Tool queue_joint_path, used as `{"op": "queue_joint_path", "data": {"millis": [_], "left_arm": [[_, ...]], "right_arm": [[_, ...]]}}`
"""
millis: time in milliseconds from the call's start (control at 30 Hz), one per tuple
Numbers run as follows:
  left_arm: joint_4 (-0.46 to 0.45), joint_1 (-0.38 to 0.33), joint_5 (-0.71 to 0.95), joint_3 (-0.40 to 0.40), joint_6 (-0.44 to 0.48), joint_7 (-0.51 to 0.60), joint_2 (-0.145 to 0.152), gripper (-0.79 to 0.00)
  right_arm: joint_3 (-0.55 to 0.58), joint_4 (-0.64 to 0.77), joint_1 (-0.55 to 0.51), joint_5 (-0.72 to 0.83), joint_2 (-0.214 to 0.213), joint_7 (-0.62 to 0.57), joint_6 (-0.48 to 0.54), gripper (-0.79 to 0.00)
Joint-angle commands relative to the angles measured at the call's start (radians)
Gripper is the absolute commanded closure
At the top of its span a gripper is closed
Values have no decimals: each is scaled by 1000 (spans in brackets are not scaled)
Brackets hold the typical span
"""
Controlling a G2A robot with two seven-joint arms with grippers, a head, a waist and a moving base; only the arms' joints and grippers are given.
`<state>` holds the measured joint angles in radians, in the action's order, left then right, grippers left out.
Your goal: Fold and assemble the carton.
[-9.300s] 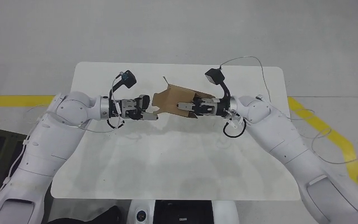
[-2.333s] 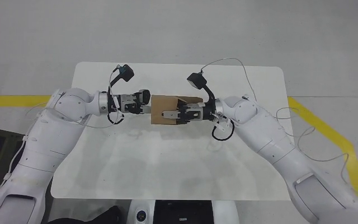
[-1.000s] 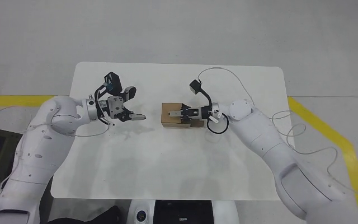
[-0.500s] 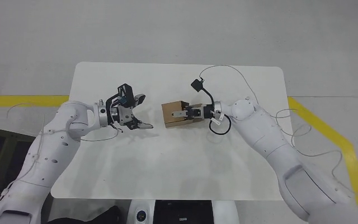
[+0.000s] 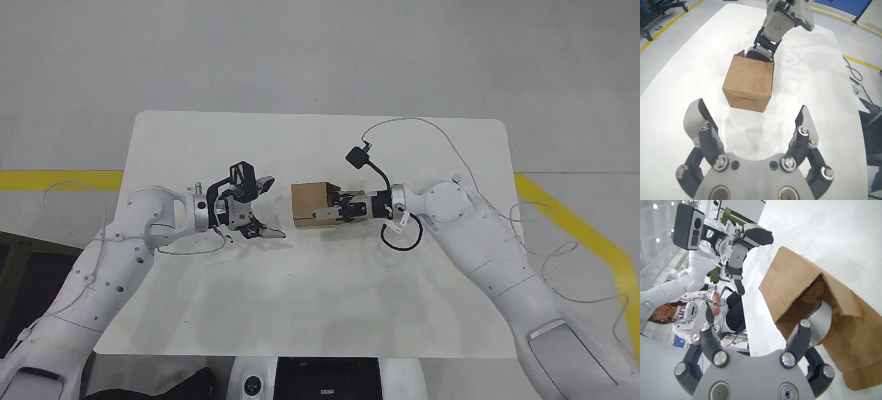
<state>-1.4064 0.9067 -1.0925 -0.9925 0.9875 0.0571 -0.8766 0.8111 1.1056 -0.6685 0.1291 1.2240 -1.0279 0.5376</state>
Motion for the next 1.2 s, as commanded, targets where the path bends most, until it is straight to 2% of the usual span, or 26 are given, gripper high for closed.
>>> {"op": "queue_joint_path", "data": {"millis": [0,267,300,333,367,400,533,967,1167], "left_arm": [[-2,-4,-23,9,-6,-14,-4,-785],[20,-42,-73,58,-60,-51,-32,-785],[25,-48,-75,66,-67,-54,-37,-785],[31,-54,-78,75,-74,-55,-41,-785],[37,-59,-79,84,-80,-56,-46,-785],[43,-65,-83,93,-84,-57,-51,-785],[63,-82,-89,115,-92,-64,-65,-785],[116,-112,-122,157,-137,-92,-100,-785],[133,-124,-123,169,-131,-100,-114,-785]], "right_arm": [[27,32,-16,-12,-11,-3,-10,-785],[170,158,-98,-61,-66,-6,-25,-785],[185,177,-110,-65,-72,-8,-27,-576],[201,196,-122,-74,-78,-8,-30,-268],[216,213,-133,-89,-83,-3,-37,-31],[228,232,-145,-106,-88,-1,-45,0],[264,293,-181,-162,-103,6,-65,0],[264,293,-181,-162,-103,6,-65,0],[257,316,-251,-177,-113,-21,-182,0]]}}
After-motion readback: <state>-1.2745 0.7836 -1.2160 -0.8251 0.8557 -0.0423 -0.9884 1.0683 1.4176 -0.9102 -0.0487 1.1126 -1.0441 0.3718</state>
